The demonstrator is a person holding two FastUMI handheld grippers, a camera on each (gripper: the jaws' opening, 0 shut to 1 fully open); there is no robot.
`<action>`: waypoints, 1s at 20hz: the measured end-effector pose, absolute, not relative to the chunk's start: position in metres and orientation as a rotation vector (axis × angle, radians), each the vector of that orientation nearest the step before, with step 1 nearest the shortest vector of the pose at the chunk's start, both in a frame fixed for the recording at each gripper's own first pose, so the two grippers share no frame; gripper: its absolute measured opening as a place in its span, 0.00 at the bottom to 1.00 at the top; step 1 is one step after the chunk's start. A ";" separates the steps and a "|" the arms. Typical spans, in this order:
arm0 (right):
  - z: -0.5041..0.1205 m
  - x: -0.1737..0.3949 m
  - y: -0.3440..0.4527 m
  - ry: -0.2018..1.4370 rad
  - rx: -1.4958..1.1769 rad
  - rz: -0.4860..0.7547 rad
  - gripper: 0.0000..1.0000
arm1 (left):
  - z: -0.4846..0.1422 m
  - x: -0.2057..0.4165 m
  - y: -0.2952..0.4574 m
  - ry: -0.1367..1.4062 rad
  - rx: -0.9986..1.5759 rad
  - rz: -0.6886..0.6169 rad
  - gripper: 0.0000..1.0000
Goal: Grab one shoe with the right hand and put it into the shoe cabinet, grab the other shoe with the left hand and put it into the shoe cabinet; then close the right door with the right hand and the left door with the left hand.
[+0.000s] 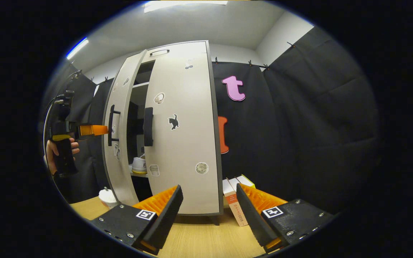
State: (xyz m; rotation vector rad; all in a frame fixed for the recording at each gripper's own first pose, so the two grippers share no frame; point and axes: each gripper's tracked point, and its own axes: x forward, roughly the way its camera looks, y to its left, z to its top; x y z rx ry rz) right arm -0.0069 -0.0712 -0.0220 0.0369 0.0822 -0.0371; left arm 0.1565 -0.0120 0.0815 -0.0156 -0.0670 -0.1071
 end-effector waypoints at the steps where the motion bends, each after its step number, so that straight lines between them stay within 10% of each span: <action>1: -0.022 -0.007 -0.072 0.082 0.038 -0.038 0.93 | 0.082 0.159 -0.015 -0.063 -0.019 -0.121 0.93; 20: -0.021 -0.010 -0.090 0.074 0.042 -0.074 0.93 | 0.066 0.233 -0.043 -0.029 -0.040 -0.123 0.96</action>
